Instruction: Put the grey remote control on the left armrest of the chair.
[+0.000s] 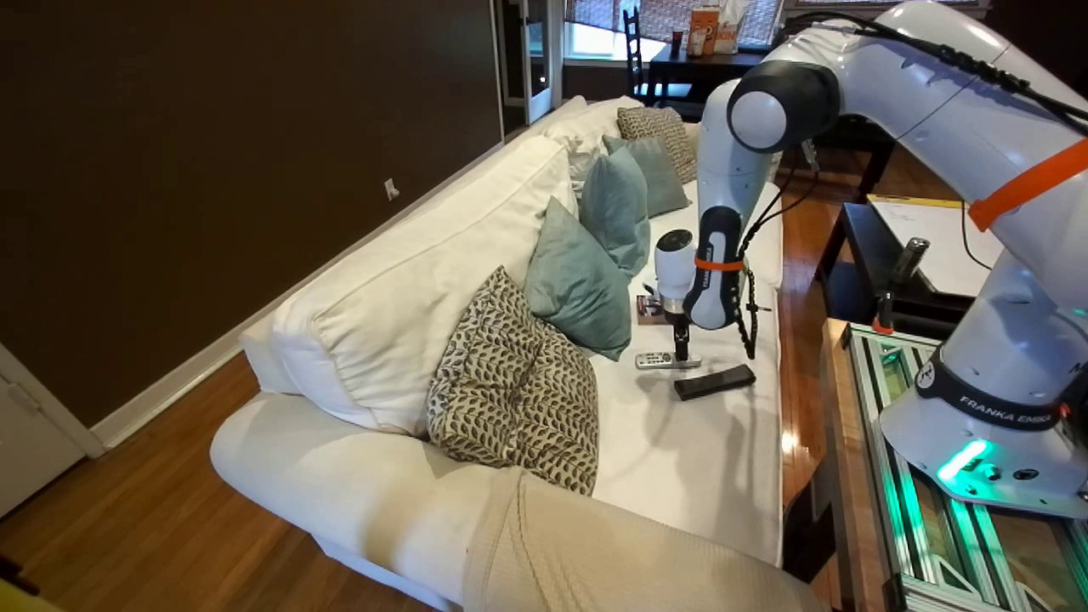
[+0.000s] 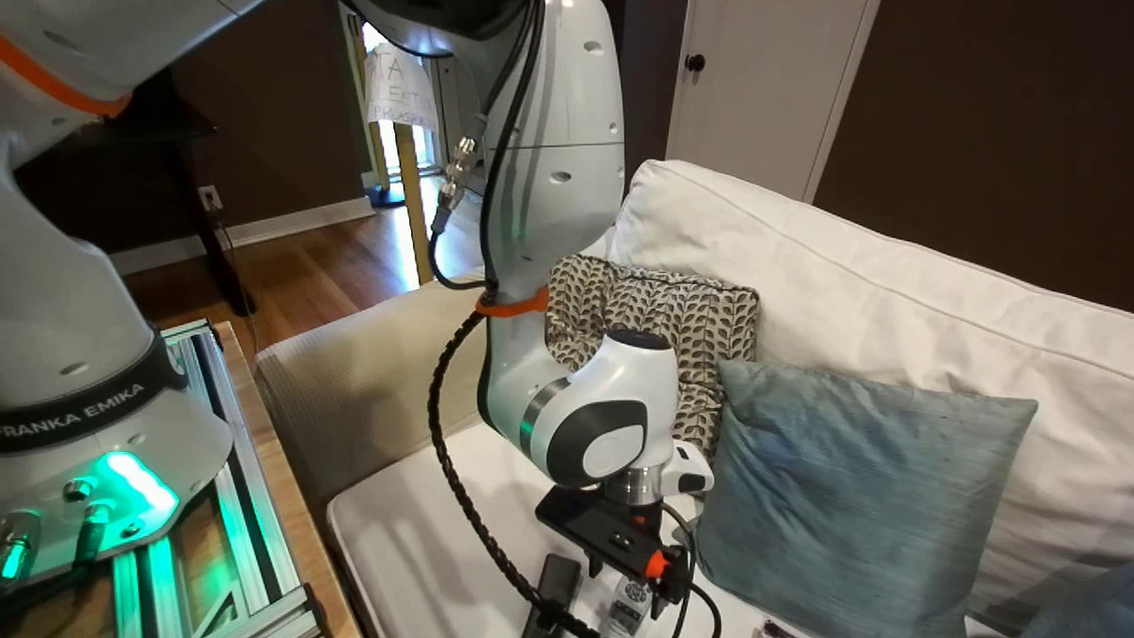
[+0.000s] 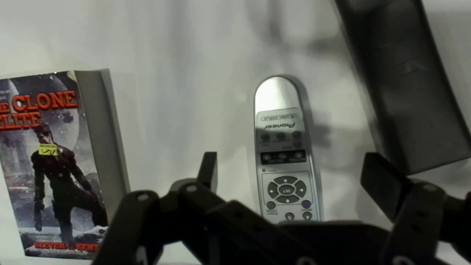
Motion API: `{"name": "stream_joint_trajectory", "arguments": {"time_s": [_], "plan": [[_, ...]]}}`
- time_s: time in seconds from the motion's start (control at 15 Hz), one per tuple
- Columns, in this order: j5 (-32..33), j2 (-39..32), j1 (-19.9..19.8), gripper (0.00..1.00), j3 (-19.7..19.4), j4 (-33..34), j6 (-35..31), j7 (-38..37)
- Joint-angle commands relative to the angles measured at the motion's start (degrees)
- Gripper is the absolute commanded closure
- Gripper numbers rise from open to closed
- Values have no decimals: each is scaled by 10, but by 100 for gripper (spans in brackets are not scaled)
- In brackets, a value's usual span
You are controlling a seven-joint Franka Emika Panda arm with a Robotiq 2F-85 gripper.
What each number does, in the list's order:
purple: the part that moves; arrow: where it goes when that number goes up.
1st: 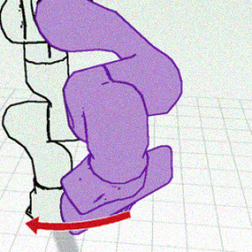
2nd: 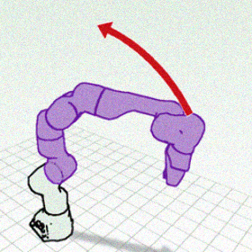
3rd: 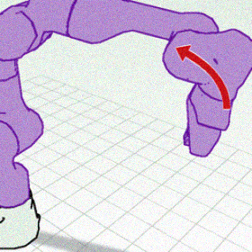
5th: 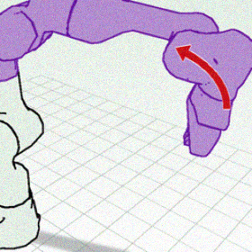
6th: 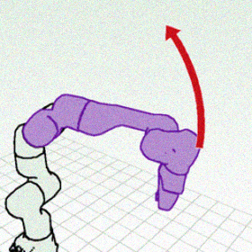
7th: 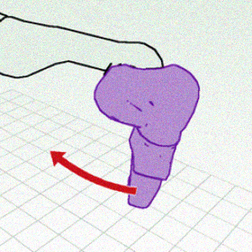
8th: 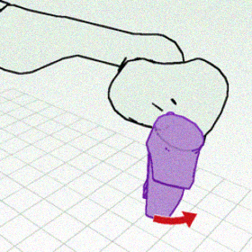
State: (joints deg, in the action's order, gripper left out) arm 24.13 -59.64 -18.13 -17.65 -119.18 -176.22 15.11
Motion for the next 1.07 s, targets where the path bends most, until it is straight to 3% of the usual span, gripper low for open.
{"name": "stream_joint_trajectory", "arguments": {"time_s": [0.0,0.53,0.87,1.0], "plan": [[-16,-34,-39,0,30,49,29,45],[-22,-67,-80,0,70,100,63,83],[-31,-86,-83,0,72,127,63,80],[-33,-91,-83,8,71,134,63,79]]}}
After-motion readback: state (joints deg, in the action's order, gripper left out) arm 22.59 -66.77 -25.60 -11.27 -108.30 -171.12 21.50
